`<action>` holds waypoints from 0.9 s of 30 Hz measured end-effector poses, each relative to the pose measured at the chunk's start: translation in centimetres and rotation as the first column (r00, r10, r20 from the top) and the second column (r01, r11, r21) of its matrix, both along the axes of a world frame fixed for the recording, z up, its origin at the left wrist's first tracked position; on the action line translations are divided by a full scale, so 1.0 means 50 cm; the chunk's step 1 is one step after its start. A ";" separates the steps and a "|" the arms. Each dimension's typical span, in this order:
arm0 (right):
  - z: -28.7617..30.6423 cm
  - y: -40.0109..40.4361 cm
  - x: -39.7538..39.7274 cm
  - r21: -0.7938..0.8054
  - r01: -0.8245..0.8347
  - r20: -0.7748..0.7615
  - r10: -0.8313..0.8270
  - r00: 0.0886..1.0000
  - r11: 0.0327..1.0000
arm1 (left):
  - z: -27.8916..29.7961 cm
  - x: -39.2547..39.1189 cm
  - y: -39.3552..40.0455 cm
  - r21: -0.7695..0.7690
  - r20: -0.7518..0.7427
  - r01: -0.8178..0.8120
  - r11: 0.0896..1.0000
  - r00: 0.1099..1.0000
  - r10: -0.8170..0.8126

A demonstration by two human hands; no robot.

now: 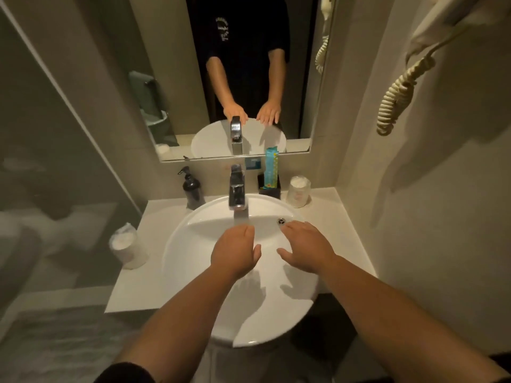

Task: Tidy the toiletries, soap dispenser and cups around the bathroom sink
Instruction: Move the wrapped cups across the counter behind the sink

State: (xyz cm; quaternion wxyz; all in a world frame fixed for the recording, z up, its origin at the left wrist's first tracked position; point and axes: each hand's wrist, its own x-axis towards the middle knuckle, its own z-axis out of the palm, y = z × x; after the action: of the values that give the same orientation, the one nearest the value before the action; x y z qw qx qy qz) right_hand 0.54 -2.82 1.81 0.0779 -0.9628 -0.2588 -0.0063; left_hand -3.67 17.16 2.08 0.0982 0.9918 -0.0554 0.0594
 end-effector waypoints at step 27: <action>-0.003 0.617 -0.087 0.042 -0.420 -0.053 0.422 0.905 0.907 | -0.019 -0.305 0.515 0.041 -0.034 -0.553 0.832 0.832 0.554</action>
State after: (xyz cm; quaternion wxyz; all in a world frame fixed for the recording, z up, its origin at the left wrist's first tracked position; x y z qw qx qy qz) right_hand -3.80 28.02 1.64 0.0992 -0.8829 -0.4576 0.0360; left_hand -18.94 42.92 1.13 0.0637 0.9678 0.2353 0.0624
